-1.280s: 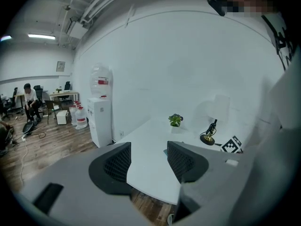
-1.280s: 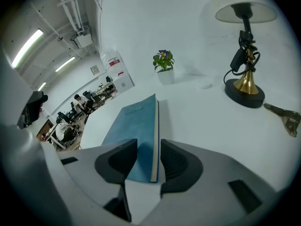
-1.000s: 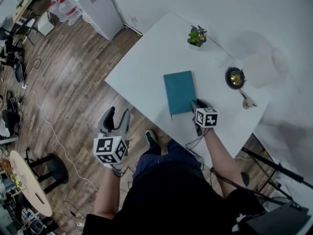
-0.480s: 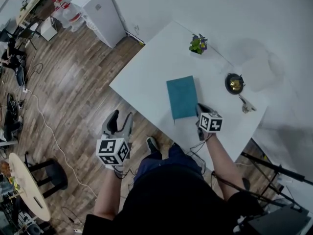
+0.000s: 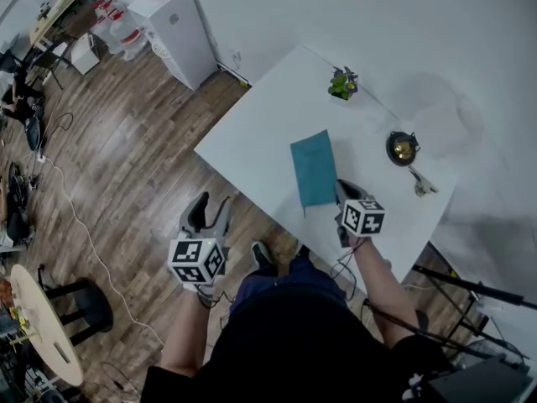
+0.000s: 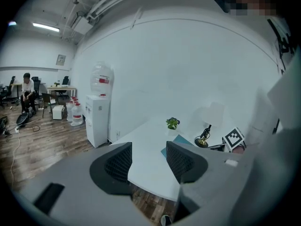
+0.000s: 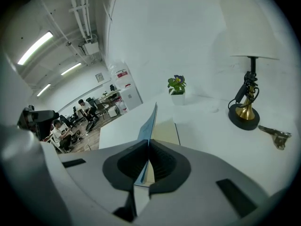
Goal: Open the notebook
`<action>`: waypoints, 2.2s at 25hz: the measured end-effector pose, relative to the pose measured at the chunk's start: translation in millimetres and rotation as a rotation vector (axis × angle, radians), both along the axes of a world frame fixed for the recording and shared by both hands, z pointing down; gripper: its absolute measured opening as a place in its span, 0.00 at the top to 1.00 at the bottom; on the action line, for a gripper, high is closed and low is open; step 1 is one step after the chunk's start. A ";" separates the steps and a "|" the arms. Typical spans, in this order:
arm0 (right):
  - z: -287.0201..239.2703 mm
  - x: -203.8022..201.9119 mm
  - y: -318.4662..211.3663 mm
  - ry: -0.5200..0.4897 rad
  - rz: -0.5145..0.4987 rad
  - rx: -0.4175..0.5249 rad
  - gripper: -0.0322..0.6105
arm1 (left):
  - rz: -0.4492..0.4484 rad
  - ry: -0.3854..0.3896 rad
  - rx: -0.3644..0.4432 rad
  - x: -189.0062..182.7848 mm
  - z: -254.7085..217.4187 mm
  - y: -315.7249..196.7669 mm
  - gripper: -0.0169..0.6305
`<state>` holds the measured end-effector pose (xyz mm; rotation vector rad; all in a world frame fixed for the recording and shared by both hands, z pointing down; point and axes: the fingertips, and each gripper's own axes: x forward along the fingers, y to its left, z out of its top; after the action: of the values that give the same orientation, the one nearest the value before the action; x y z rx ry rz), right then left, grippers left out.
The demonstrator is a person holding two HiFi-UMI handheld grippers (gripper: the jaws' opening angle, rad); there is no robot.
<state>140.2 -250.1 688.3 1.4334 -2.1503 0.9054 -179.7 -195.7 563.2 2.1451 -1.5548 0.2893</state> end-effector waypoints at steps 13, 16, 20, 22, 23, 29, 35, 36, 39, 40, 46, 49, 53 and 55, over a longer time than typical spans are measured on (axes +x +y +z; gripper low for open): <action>-38.2 -104.1 21.9 -0.040 -0.127 0.058 0.92 | 0.010 0.028 -0.004 -33.4 3.6 14.8 0.63; -35.2 -128.5 24.7 -0.034 -0.156 0.062 0.92 | 0.002 0.031 -0.003 -44.5 4.4 17.4 0.64; -23.6 -160.6 31.0 -0.024 -0.197 0.066 0.92 | -0.011 0.033 -0.018 -59.9 11.8 26.5 0.64; -16.1 -175.8 34.8 -0.005 -0.220 0.066 0.92 | -0.018 0.035 -0.027 -66.8 15.9 32.2 0.64; -11.9 -183.2 36.0 0.009 -0.231 0.067 0.92 | -0.021 0.036 -0.032 -69.9 17.9 34.5 0.64; 21.8 -222.7 41.5 0.090 -0.286 0.060 0.90 | -0.045 0.034 -0.060 -87.3 29.0 44.8 0.64; 56.5 -244.5 45.8 0.101 -0.302 -0.007 0.88 | -0.062 0.032 -0.079 -97.6 35.4 54.2 0.65; 61.7 -246.9 46.5 0.105 -0.311 -0.018 0.87 | -0.064 0.032 -0.083 -98.0 36.1 55.5 0.65; 72.2 -254.1 46.8 0.118 -0.350 -0.026 0.84 | -0.067 0.032 -0.090 -96.3 38.8 56.7 0.65; 72.6 -256.4 47.5 0.108 -0.359 -0.020 0.84 | -0.067 0.031 -0.092 -95.5 40.4 57.1 0.65; 57.9 -256.0 52.9 0.008 -0.343 -0.006 0.77 | -0.067 0.031 -0.105 -92.3 48.1 57.0 0.65; 40.7 -240.4 42.6 0.006 -0.327 0.028 0.79 | -0.056 0.032 -0.092 -80.6 45.2 46.2 0.65; 3.3 -209.3 23.9 0.003 -0.277 0.102 0.80 | -0.037 0.033 -0.064 -62.4 30.7 30.9 0.65; -19.6 -191.7 10.7 0.010 -0.247 0.150 0.81 | -0.025 0.026 -0.041 -55.1 20.3 20.3 0.65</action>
<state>-51.5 -239.4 668.8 1.1974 -2.3648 0.6580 -234.7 -175.4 583.4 2.0888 -1.5466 0.2824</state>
